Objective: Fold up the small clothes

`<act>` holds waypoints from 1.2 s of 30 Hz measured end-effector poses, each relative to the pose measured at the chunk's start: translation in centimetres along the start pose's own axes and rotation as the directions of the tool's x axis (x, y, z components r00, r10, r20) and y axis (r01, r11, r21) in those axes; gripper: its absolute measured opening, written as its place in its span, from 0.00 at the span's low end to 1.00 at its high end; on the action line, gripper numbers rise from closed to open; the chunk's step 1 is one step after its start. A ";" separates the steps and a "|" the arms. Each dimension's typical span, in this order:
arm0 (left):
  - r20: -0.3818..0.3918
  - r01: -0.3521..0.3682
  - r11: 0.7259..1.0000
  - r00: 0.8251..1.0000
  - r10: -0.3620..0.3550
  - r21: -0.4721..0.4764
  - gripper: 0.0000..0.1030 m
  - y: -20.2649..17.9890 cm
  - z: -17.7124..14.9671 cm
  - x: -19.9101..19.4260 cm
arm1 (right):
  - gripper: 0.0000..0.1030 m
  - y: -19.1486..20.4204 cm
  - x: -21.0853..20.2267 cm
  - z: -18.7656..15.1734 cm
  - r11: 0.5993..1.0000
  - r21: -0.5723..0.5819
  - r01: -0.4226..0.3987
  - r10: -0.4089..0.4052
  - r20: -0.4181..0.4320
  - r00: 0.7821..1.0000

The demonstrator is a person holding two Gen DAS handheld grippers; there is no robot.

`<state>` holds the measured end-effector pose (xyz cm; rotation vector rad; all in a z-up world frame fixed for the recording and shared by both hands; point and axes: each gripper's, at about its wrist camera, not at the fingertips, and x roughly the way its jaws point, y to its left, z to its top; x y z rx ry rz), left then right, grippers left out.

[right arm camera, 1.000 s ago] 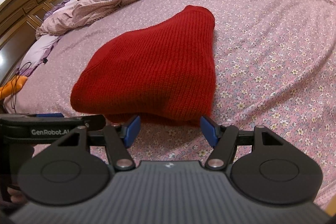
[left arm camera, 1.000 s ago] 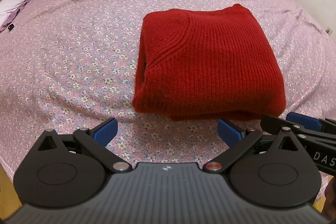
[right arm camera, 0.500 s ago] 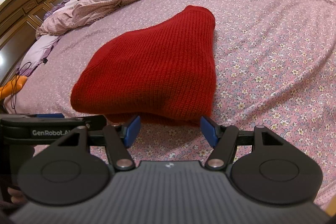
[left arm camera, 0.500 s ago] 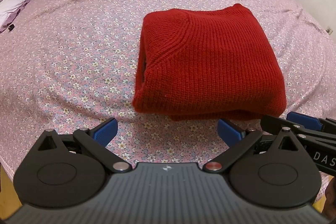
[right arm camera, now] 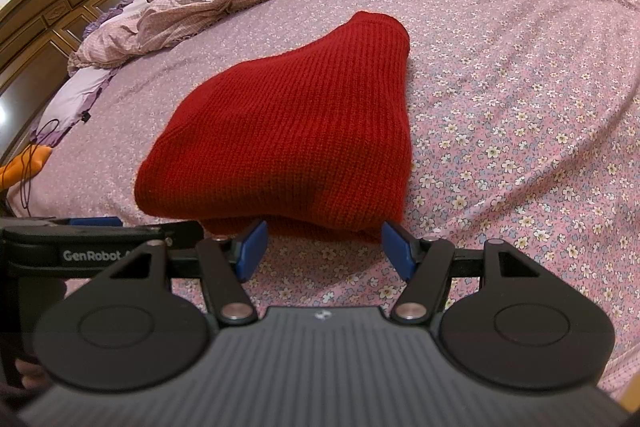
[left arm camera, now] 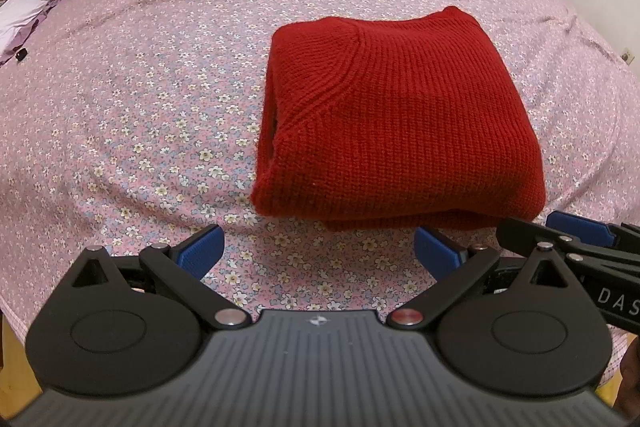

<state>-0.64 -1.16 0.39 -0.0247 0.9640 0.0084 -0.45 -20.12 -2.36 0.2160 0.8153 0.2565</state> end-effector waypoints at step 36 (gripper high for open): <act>0.007 -0.002 1.000 1.000 0.002 0.013 0.99 -0.3 -0.4 0.0 | 0.64 0.0 0.0 0.0 1.000 0.003 0.001 -0.001 0.001 1.000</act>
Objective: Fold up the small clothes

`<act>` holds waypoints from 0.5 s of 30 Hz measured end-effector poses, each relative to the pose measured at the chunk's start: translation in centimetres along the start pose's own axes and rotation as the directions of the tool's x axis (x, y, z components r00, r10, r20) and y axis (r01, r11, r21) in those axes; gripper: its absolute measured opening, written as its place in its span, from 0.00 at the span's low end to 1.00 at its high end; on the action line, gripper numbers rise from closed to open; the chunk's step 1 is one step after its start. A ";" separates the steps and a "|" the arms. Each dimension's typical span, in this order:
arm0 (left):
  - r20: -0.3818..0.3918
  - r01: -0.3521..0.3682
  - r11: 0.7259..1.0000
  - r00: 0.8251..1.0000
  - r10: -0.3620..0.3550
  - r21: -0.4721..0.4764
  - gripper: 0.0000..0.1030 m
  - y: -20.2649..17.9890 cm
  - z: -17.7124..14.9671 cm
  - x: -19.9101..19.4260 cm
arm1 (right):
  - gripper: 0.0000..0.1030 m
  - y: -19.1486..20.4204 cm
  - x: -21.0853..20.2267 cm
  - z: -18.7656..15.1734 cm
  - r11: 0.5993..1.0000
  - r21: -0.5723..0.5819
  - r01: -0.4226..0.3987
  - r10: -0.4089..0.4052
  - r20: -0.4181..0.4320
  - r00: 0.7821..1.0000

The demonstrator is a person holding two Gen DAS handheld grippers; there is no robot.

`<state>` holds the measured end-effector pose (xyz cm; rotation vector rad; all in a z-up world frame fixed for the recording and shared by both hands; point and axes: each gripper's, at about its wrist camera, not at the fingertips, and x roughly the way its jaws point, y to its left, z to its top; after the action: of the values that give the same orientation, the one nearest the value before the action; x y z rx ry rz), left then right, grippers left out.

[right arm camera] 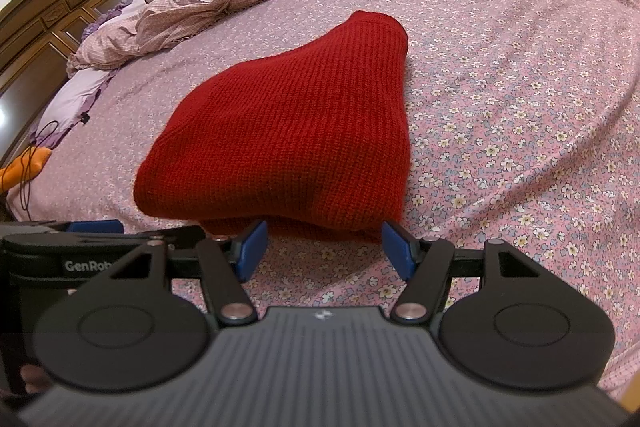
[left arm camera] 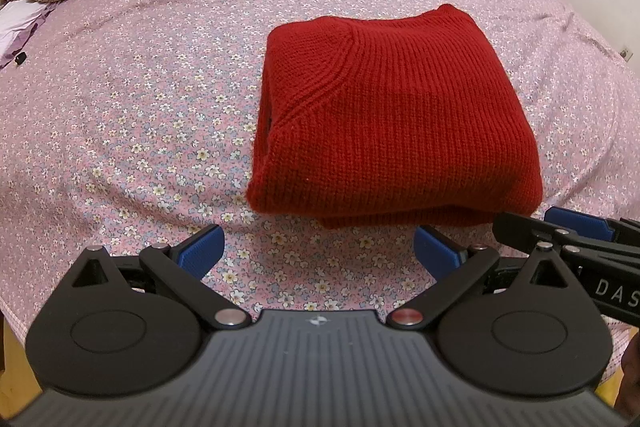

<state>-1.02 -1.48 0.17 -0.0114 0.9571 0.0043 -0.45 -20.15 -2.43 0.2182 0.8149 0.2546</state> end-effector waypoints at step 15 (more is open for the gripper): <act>-0.004 -0.001 1.000 1.000 0.001 0.001 0.99 0.1 -0.2 0.0 | 0.64 0.0 0.1 0.0 1.000 0.002 0.000 0.000 -0.002 1.000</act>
<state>-1.14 -1.42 0.04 -0.0094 0.9610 0.0048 -0.38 -20.16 -2.48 0.2193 0.8174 0.2537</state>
